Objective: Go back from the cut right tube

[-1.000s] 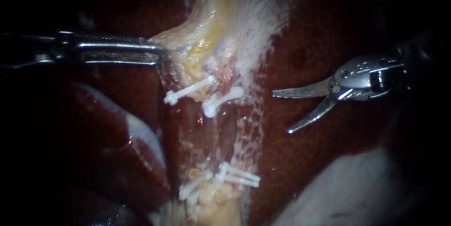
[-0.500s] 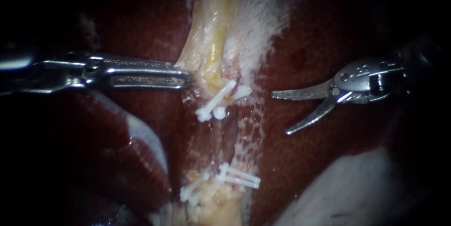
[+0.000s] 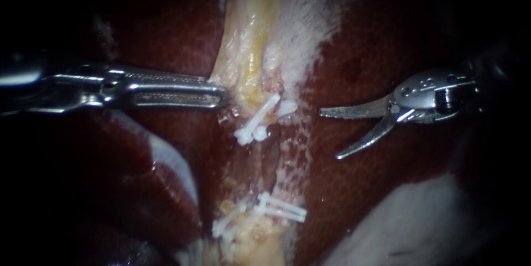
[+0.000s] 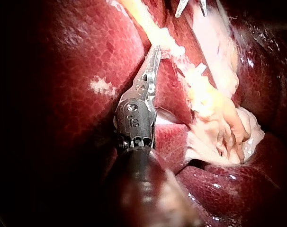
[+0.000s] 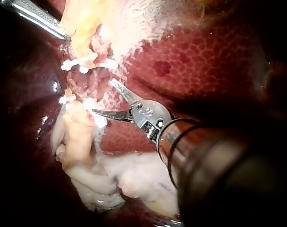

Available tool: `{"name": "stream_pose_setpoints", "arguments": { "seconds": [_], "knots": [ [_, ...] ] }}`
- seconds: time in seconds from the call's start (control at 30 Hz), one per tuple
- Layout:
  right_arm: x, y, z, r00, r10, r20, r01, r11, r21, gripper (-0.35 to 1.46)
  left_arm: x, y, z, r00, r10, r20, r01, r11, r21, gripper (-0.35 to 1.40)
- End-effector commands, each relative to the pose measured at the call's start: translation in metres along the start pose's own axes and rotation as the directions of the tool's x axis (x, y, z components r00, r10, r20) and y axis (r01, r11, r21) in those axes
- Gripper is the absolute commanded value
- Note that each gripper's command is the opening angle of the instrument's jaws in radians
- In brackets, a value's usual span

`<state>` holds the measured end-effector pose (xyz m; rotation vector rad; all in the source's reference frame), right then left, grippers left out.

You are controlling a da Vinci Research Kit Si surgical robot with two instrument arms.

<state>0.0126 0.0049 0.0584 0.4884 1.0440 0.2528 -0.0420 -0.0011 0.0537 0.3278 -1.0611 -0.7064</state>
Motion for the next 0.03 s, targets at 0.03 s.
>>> {"name": "stream_pose_setpoints", "arguments": {
  "seconds": [0.03],
  "knots": [
    [0.0000, -0.0001, 0.0000, 1.000, 0.007, -0.001, -0.007, 1.000, 0.001, 1.43, 0.0000, 0.0001, 0.0000, 1.0000, -0.006, 0.001, 0.006, 1.000, 0.002, -0.35]
  ]
}}
